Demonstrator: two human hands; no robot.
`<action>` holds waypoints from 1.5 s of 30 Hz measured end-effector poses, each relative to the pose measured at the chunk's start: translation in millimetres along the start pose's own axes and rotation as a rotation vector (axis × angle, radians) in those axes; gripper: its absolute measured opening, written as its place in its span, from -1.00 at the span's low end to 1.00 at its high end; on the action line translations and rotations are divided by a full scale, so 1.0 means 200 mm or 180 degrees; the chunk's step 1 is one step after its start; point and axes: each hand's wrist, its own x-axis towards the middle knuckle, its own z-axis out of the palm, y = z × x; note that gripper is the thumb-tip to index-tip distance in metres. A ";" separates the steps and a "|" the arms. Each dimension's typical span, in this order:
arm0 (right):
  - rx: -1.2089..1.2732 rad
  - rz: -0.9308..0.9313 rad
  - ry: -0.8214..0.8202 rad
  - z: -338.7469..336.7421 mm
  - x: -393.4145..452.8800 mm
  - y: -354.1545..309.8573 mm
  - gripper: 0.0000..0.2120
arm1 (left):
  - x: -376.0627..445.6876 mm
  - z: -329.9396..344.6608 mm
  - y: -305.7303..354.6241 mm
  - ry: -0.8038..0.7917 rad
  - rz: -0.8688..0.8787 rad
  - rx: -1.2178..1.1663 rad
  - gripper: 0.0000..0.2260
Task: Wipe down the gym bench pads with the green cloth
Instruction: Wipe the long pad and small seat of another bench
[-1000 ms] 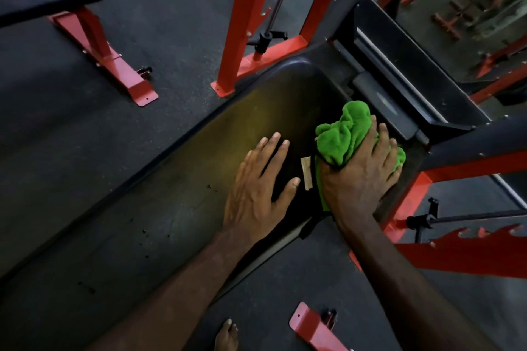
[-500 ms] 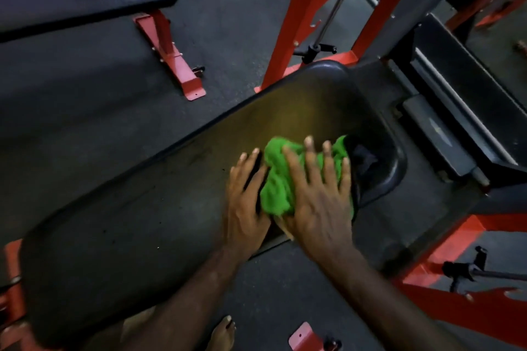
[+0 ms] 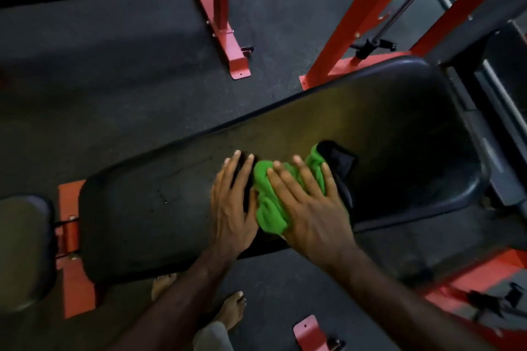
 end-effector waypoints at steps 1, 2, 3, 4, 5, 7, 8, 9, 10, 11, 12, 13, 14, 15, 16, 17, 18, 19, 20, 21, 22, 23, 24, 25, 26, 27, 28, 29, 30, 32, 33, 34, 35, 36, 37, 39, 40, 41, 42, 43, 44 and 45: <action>-0.0014 -0.0144 -0.0056 0.00 -0.03 0.03 -0.06 | 0.00 -0.01 -0.02 0.0017 -0.0011 0.0020 -0.52; -0.0067 -0.0117 -0.0013 -0.01 -0.01 0.08 -0.07 | 0.00 -0.04 -0.05 0.0051 -0.0061 0.0027 -0.52; -0.0123 0.0110 0.0068 -0.03 0.04 0.14 -0.07 | -0.01 -0.06 -0.06 0.0053 -0.0118 0.0032 -0.52; -0.0150 0.0476 0.0143 -0.05 0.13 0.19 -0.06 | -0.01 -0.08 -0.10 0.0042 -0.0188 0.0037 -0.51; -0.0136 0.0906 0.0225 -0.09 0.21 0.25 -0.05 | -0.01 -0.10 -0.11 0.0016 -0.0226 0.0067 -0.51; -0.0009 0.1421 0.0292 -0.10 0.31 0.21 -0.01 | -0.02 -0.13 -0.18 -0.0009 -0.0359 0.0124 -0.50; 0.0012 0.1310 0.0318 -0.07 0.29 0.14 0.02 | -0.02 -0.15 -0.21 -0.0014 -0.0401 0.0150 -0.50; 0.0030 0.0946 0.0238 -0.03 0.24 0.06 0.04 | -0.03 -0.16 -0.24 -0.0026 -0.0413 0.0164 -0.49; 0.0028 0.0463 0.0065 0.00 0.15 -0.01 0.06 | -0.04 -0.16 -0.25 -0.0034 -0.0395 0.0176 -0.49; -0.0004 0.0014 -0.0095 0.03 0.07 -0.05 0.06 | -0.05 -0.17 -0.27 -0.0049 -0.0371 0.0187 -0.48; -0.0035 -0.0305 -0.0253 0.03 0.00 -0.06 0.05 | -0.06 -0.16 -0.27 -0.0074 -0.0359 0.0194 -0.47; -0.0101 -0.0466 -0.0279 0.02 -0.01 -0.02 0.02 | -0.07 -0.16 -0.27 -0.0097 -0.0351 0.0180 -0.47; -0.0188 -0.0437 -0.0199 0.01 0.04 0.03 -0.02 | -0.08 -0.16 -0.28 -0.0097 -0.0351 0.0155 -0.46; -0.0226 -0.0158 -0.0075 -0.01 0.11 0.08 -0.05 | -0.08 -0.16 -0.27 -0.0104 -0.0358 0.0149 -0.46; -0.0215 0.0263 0.0031 -0.03 0.22 0.12 -0.06 | -0.07 -0.15 -0.27 -0.0112 -0.0374 0.0150 -0.46; -0.0164 0.0693 0.0110 -0.05 0.33 0.14 -0.06 | -0.08 -0.14 -0.28 -0.0132 -0.0392 0.0167 -0.46; -0.0068 0.1034 0.0114 -0.06 0.42 0.13 -0.05 | -0.09 -0.14 -0.28 -0.0160 -0.0400 0.0178 -0.46; -0.0001 0.1224 0.0136 -0.06 0.47 0.08 -0.02 | -0.09 -0.14 -0.28 -0.0176 -0.0399 0.0167 -0.46; 0.0017 0.1135 0.0164 -0.04 0.47 0.03 0.02 | -0.09 -0.14 -0.29 -0.0199 -0.0398 0.0157 -0.46; 0.0013 0.0800 0.0108 -0.01 0.41 -0.03 0.06 | -0.09 -0.14 -0.29 -0.0225 -0.0382 0.0151 -0.45; -0.0033 0.0307 -0.0076 0.02 0.32 -0.08 0.08 | -0.08 -0.15 -0.30 -0.0250 -0.0356 0.0156 -0.45; -0.0117 -0.0179 -0.0236 0.05 0.20 -0.11 0.08 | -0.08 -0.16 -0.31 -0.0281 -0.0331 0.0178 -0.45; -0.0172 -0.0556 -0.0418 0.04 0.12 -0.10 0.07 | -0.08 -0.18 -0.31 -0.0307 -0.0311 0.0192 -0.45; -0.0262 -0.0777 -0.0472 0.03 0.08 -0.05 0.05 | -0.07 -0.19 -0.32 -0.0332 -0.0281 0.0191 -0.45; -0.0327 -0.0749 -0.0403 0.02 0.08 0.03 0.01 | -0.07 -0.19 -0.32 -0.0377 -0.0255 0.0182 -0.45; -0.0347 -0.0507 -0.0238 0.00 0.13 0.09 -0.06 | -0.06 -0.20 -0.32 -0.0389 -0.0256 0.0167 -0.46; -0.0286 -0.0060 -0.0096 -0.02 0.22 0.14 -0.11 | -0.06 -0.21 -0.32 -0.0411 -0.0266 0.0164 -0.46; -0.0234 0.0415 0.0037 -0.04 0.33 0.16 -0.12 | -0.06 -0.21 -0.32 -0.0425 -0.0290 0.0182 -0.46; -0.0184 0.0824 0.0062 -0.05 0.43 0.15 -0.11 | -0.06 -0.20 -0.32 -0.0426 -0.0298 0.0199 -0.46; -0.0083 0.1129 0.0108 -0.01 0.51 0.02 -0.04 | -0.07 -0.19 -0.31 -0.0345 -0.0333 0.0197 -0.47; -0.0054 0.0922 0.0102 0.02 0.49 -0.06 0.00 | -0.06 -0.19 -0.30 -0.0289 -0.0360 0.0177 -0.48; -0.0014 0.0543 -0.0031 0.05 0.41 -0.12 0.04 | -0.05 -0.18 -0.28 -0.0239 -0.0382 0.0145 -0.49; -0.0056 0.0086 -0.0184 0.08 0.32 -0.17 0.06 | -0.04 -0.18 -0.28 -0.0187 -0.0406 0.0116 -0.50; -0.0101 -0.0328 -0.0328 0.09 0.22 -0.18 0.07 | -0.03 -0.19 -0.27 -0.0142 -0.0417 0.0095 -0.50; -0.0149 -0.0567 -0.0386 0.07 0.16 -0.14 0.04 | -0.02 -0.19 -0.27 -0.0108 -0.0414 0.0093 -0.49; -0.0245 -0.0415 -0.0115 0.03 0.15 0.02 -0.03 | -0.01 -0.19 -0.26 -0.0090 -0.0408 0.0107 -0.50; -0.0226 0.0038 0.0030 0.00 0.21 0.09 -0.06 | -0.01 -0.18 -0.26 -0.0114 -0.0411 0.0103 -0.50; -0.0214 0.0589 0.0198 -0.03 0.29 0.16 -0.08 | -0.01 -0.18 -0.26 -0.0152 -0.0424 0.0110 -0.50; -0.0183 0.1095 0.0292 -0.04 0.39 0.19 -0.09 | -0.01 -0.16 -0.26 -0.0181 -0.0437 0.0134 -0.49; -0.0150 0.1427 0.0314 -0.05 0.48 0.19 -0.07 | -0.02 -0.15 -0.27 -0.0198 -0.0435 0.0158 -0.48; -0.0144 0.1537 0.0310 -0.04 0.53 0.14 -0.03 | -0.03 -0.13 -0.27 -0.0217 -0.0417 0.0185 -0.48; -0.0128 0.1392 0.0315 -0.02 0.54 0.08 0.03 | -0.04 -0.13 -0.28 -0.0228 -0.0384 0.0232 -0.47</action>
